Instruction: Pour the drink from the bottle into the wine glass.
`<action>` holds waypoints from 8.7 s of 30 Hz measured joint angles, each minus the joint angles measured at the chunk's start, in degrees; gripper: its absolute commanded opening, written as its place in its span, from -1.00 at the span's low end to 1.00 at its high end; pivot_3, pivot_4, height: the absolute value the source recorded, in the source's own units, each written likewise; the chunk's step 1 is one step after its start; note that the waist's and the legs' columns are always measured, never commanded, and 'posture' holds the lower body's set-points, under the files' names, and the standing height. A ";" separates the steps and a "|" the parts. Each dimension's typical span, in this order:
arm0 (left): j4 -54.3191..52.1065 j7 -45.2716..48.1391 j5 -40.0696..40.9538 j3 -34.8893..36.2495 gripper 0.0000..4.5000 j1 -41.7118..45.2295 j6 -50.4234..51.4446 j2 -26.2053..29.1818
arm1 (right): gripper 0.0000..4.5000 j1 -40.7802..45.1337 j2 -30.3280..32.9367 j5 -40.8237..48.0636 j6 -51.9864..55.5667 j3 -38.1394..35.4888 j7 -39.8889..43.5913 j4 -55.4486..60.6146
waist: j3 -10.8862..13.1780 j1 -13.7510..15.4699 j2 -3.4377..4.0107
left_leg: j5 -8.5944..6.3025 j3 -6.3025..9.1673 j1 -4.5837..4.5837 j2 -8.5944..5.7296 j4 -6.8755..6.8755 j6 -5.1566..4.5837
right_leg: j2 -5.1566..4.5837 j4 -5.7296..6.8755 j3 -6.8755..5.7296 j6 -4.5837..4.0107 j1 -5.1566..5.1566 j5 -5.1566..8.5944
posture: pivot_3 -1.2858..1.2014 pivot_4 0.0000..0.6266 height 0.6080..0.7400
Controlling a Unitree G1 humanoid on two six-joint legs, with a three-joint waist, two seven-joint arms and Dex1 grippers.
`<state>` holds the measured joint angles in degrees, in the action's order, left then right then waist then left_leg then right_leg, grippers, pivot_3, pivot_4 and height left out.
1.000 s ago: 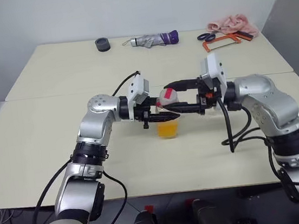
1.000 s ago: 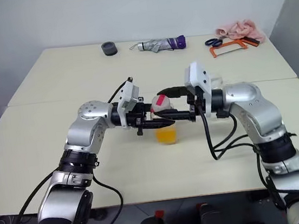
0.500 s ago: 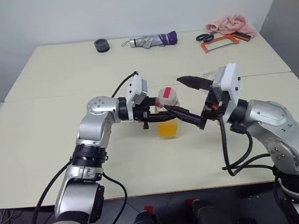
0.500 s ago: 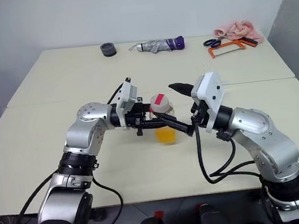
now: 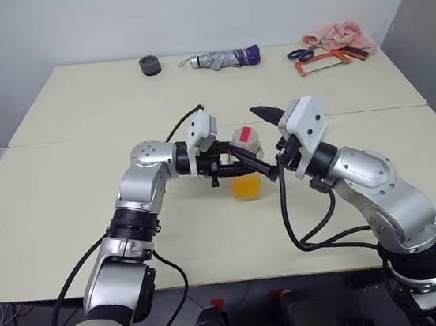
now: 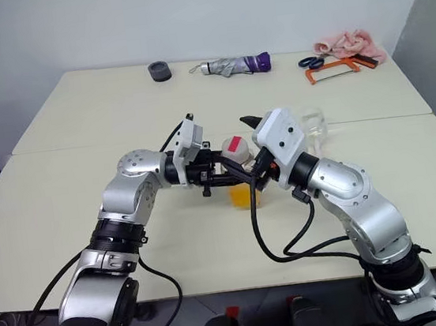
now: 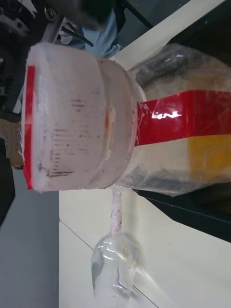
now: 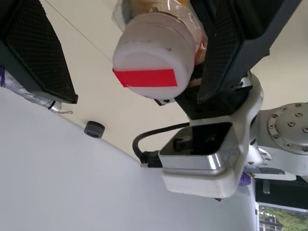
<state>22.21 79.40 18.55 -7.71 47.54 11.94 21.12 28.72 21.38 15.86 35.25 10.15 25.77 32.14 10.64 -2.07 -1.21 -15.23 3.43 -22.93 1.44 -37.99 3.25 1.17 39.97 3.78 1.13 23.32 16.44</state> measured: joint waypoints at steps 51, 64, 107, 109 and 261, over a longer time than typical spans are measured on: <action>0.93 -1.17 -1.32 0.10 -0.20 0.00 -2.42 -0.01 | 0.88 1.27 2.50 4.29 2.85 -1.02 0.48 0.88 | 0.00 0.13 0.00 | 0.00 -0.01 -0.01 -0.01 0.00 0.00 | -0.01 -0.01 0.00 0.00 0.00 0.00 | 0.03 -0.52 1.00; 0.93 -1.14 -1.32 0.10 -0.20 0.00 -2.41 -0.01 | 0.88 1.25 1.95 2.25 2.08 -0.33 0.33 -0.66 | 0.00 0.13 0.00 | 0.00 0.00 -0.01 0.00 0.00 0.00 | 0.00 0.00 0.00 0.00 0.00 0.00 | 0.03 -0.52 1.00; 0.92 -1.43 -1.32 0.12 -0.20 -0.55 -2.41 -0.03 | 0.88 -1.59 3.49 8.84 7.22 -5.55 1.49 1.57 | 0.00 0.12 0.00 | 0.00 -0.01 -0.01 0.00 0.00 0.00 | 0.00 0.00 0.00 0.00 0.00 0.00 | 0.03 -0.52 1.00; 0.92 -1.40 -1.32 0.12 -0.20 -0.72 -2.42 -0.01 | 0.88 -2.27 3.90 9.32 7.45 -5.70 1.57 1.76 | 0.00 0.12 0.00 | 0.00 -0.01 -0.01 -0.01 0.00 0.00 | 0.00 0.00 0.00 0.00 0.00 0.00 | 0.03 -0.52 1.00; 7.87 -57.57 -8.41 22.15 -0.20 -3.51 -7.34 5.46 | 1.00 1.37 -1.33 5.78 4.06 3.86 4.14 -9.75 | -0.04 0.60 -0.03 | 0.01 0.13 -0.11 0.04 -0.07 0.02 | -0.38 -0.04 -0.13 0.04 -0.01 -0.04 | 0.03 -0.52 1.00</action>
<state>30.08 21.83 10.14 14.44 44.04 4.61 26.58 30.09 20.04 21.63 39.31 14.01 29.91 22.39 10.61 -1.47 -1.25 -15.23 3.56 -23.04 1.48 -38.06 3.26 0.78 39.93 3.65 1.17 23.31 16.40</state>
